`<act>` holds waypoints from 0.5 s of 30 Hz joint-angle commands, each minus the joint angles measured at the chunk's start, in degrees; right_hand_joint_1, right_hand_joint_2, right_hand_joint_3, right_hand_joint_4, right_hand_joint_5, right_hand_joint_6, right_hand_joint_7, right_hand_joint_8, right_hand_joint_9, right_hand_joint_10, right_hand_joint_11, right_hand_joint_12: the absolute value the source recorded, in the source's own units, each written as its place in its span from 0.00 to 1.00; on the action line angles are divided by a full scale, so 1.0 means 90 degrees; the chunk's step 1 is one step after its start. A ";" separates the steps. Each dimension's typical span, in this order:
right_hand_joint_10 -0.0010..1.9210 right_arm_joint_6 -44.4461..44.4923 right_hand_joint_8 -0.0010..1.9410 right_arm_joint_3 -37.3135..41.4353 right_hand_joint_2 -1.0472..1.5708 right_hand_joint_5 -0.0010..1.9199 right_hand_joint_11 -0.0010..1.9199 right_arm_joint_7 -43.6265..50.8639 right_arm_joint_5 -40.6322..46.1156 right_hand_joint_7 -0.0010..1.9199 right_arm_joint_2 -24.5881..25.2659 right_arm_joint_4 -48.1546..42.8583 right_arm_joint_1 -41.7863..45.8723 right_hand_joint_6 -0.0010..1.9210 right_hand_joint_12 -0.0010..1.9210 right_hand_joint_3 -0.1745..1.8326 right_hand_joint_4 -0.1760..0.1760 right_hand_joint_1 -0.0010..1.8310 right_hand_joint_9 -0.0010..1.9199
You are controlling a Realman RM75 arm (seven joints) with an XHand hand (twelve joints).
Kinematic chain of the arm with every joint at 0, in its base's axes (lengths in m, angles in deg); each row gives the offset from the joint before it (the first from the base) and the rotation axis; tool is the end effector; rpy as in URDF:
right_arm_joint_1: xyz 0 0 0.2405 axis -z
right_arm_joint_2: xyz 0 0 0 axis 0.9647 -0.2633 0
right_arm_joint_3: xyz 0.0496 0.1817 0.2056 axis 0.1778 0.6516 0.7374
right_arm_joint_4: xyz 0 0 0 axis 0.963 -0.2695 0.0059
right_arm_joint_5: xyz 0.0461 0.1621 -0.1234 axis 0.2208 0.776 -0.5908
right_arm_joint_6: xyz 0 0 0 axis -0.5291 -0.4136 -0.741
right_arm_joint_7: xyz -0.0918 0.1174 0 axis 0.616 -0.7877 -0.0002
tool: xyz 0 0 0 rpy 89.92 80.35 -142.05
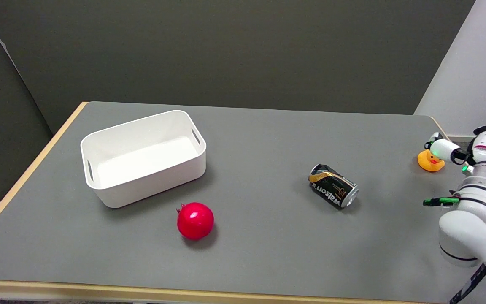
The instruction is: Pick up the yellow duck.
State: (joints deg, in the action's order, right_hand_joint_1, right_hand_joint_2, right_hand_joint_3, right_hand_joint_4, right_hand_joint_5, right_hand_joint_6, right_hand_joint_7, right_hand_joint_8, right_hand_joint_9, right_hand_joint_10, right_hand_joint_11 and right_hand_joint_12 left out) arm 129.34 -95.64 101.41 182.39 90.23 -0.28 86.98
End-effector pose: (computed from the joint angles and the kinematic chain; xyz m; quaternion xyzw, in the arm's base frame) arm -0.2597 -0.2193 0.5580 0.2407 0.0099 0.1856 0.9526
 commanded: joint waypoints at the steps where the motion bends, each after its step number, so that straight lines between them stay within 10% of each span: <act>1: 0.43 -0.0887 0.31 -0.0038 0.62 0.13 0.00 0.1277 0.1143 0.21 -0.0098 -0.0041 -0.0482 0.30 0.56 0.54 0.02 0.20 0.10; 15: 0.47 -0.0943 0.31 -0.0137 0.63 0.14 0.00 0.1467 0.1187 0.23 0.0021 0.0208 -0.0551 0.31 0.59 0.51 0.00 0.21 0.12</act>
State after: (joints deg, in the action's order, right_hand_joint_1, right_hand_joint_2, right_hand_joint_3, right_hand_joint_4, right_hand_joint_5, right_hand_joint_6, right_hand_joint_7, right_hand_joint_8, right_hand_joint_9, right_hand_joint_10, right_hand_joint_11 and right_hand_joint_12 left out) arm 123.32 -96.15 110.57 190.02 89.80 -0.36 83.57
